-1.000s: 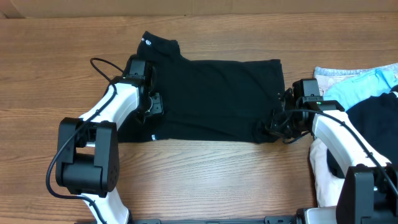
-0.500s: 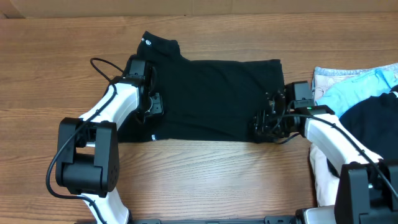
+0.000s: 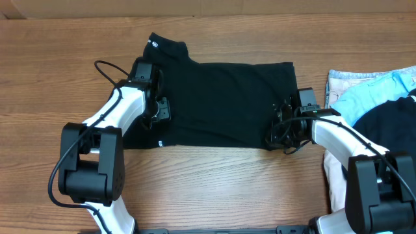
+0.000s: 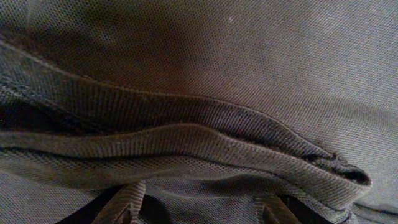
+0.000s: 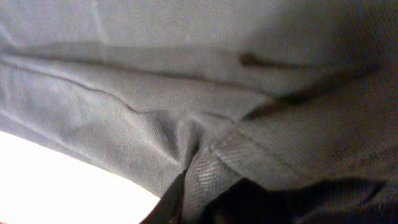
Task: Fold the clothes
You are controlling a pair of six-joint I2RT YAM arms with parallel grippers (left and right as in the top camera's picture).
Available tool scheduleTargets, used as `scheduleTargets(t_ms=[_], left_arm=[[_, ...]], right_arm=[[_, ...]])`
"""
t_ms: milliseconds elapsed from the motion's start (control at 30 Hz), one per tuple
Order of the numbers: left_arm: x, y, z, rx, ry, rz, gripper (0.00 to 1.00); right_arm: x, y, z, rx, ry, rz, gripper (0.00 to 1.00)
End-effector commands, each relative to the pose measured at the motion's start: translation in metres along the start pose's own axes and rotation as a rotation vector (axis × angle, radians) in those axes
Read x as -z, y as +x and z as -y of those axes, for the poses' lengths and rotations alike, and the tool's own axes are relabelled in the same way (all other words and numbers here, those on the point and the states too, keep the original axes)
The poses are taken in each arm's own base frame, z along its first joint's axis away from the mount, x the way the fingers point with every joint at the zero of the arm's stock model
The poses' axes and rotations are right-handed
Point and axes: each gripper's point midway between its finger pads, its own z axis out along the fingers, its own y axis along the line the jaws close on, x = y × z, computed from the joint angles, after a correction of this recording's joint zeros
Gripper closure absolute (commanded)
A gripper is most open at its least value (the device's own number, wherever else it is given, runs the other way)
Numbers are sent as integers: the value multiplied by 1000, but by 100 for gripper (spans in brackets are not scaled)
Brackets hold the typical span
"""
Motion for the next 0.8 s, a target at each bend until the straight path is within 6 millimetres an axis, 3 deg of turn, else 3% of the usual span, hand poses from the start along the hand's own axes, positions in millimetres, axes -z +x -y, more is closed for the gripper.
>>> scheduleTargets(t_ms=[0,167,400,500,633,667,700,767], left_arm=[[2,-6,1,-3,-6,15,39],[2,-6,1,-3,-6,15,39],[2,-7,1,-3,-5,18,39],[2,-7,1,-3,-5,18,39],[2,-7,2,-4,-4,19,39],[2,-7,2,-4,-5,19,38],[2,-7,2,-4,-4,19,38],[2,-7,2,-4,-5,19,38]], right_arm=[[19,-19,-15,58,-27,66,94],[50,-35,-4,25,51,128,96],[88,-54,40,-204,101,214,96],[93,-52,55,-258,110,213,86],[99,-45,70,-320,122,201,87],[101,-43,74,-335,124,199,88],[102,-42,76,-345,125,198,96],[103,-41,79,-364,124,196,96]])
